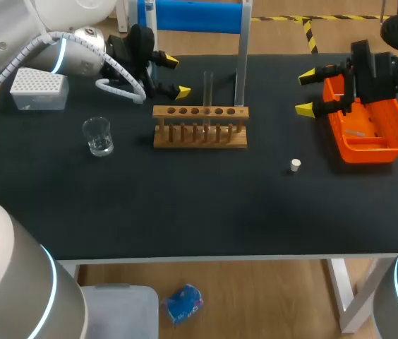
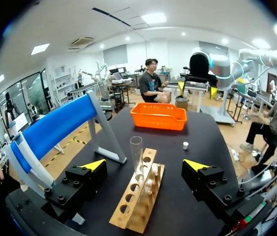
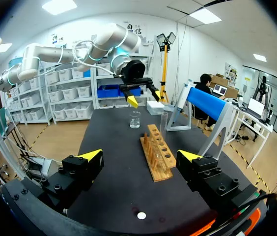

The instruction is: Invert the test tube, pick up the pipette, mount the tip to pipette, aspirate from beaker and dispense into the tube, eject the tip, return the pipette, and cap with the stopper.

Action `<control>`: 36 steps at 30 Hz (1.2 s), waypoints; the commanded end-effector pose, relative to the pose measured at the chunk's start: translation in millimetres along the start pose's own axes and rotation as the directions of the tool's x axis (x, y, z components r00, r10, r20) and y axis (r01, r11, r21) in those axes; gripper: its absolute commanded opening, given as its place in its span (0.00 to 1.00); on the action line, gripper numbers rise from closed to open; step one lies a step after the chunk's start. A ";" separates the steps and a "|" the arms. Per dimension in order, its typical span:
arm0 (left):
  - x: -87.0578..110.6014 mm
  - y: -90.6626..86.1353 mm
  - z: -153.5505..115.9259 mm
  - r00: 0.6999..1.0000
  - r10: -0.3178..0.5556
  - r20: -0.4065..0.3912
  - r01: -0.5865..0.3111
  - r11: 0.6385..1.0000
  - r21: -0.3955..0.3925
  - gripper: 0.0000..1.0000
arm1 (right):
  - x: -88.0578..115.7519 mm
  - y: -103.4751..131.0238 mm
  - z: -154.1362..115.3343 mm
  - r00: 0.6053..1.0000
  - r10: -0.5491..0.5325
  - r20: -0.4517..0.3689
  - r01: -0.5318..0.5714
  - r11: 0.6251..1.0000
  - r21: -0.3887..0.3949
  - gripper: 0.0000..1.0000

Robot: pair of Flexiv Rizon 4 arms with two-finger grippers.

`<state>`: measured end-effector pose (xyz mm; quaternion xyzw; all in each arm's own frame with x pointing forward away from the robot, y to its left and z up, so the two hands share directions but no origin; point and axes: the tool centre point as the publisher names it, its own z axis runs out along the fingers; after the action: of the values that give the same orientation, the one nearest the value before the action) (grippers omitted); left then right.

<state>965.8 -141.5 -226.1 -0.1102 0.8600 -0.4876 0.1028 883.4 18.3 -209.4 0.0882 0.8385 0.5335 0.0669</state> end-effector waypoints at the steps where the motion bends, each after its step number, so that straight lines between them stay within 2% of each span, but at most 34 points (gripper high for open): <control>1: -4.3 -2.7 4.9 0.940 0.000 -0.342 -0.001 1.000 -0.002 1.00 | 0.2 -0.4 0.2 1.000 0.000 0.000 0.000 1.000 0.000 1.00; 19: -8.8 -8.3 16.6 0.946 -0.010 -0.324 0.002 1.000 -0.025 1.00 | 0.2 -0.4 0.2 1.000 0.000 0.000 0.000 1.000 0.000 1.00; 31: -8.8 -8.3 16.6 0.946 -0.010 -0.324 0.002 1.000 -0.025 1.00 | 17.2 -43.3 -24.7 0.996 0.080 0.042 -0.082 0.995 0.051 1.00; 36: -8.8 -8.3 16.6 0.946 -0.010 -0.324 0.002 1.000 -0.025 1.00 | 17.2 -43.3 -24.7 0.996 0.080 0.042 -0.082 0.995 0.051 1.00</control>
<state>974.9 -158.3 -226.2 -0.0962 0.8696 -0.4790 0.0709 862.8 -16.2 -240.1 0.1338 0.8465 0.5121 0.0578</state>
